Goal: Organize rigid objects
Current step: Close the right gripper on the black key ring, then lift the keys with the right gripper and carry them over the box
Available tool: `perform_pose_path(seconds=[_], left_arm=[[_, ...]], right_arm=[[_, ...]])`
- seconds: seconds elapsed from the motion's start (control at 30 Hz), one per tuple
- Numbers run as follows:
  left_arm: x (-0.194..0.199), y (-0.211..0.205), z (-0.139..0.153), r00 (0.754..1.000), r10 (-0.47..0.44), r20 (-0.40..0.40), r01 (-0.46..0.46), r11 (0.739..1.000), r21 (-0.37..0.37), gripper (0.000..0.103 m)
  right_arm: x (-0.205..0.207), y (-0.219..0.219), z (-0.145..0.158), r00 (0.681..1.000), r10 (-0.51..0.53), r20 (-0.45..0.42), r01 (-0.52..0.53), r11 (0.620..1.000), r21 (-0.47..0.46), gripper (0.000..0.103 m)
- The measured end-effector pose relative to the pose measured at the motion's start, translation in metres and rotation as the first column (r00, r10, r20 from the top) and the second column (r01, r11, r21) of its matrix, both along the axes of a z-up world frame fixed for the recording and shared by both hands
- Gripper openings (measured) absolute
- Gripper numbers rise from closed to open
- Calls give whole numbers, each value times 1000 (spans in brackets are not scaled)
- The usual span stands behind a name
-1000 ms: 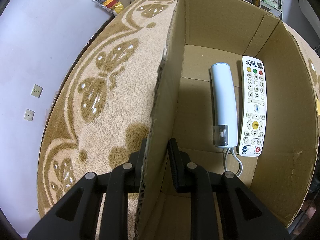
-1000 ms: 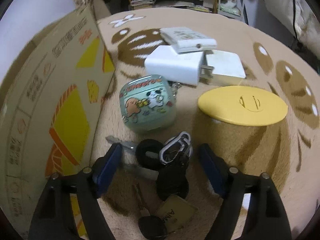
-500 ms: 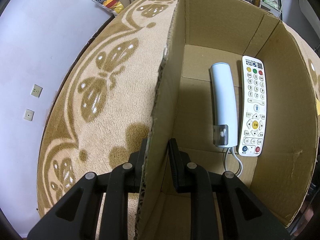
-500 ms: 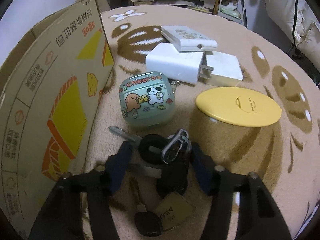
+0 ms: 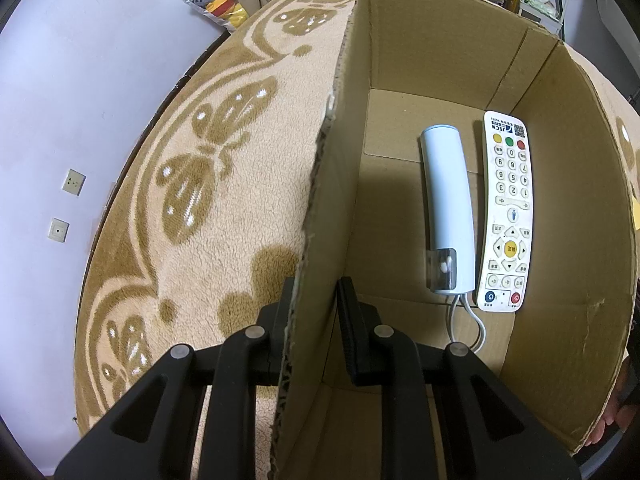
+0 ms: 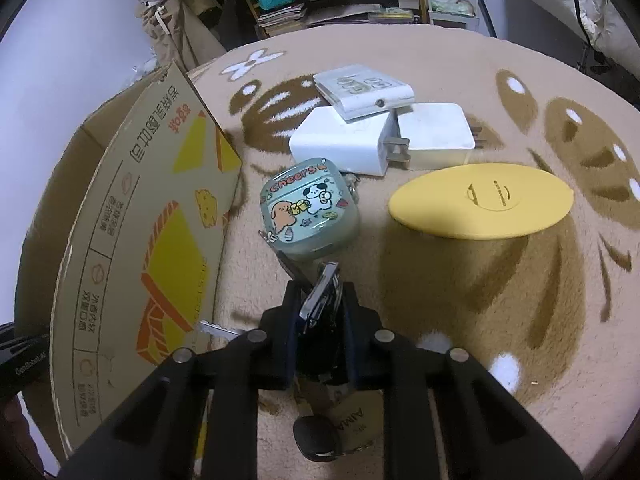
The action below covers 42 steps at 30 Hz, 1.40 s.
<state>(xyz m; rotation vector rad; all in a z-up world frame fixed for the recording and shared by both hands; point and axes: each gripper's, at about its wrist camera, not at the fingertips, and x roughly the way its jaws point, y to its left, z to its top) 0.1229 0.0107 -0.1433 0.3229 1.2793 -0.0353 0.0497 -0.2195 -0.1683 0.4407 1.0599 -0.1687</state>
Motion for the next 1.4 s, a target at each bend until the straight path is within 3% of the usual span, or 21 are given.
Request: perform_pose_path(seconds=[0.87,1.4], left_arm=[[-1,-1,0,1000,-2,0,2,1000,2,19],[-1,-2,1,1000,-4,2,4,1000,8,19]], right_arm=[[-6,12,50,986,9,168,1,998,-58,20],[8,16,106,952,26,304,8,994,-111,16]])
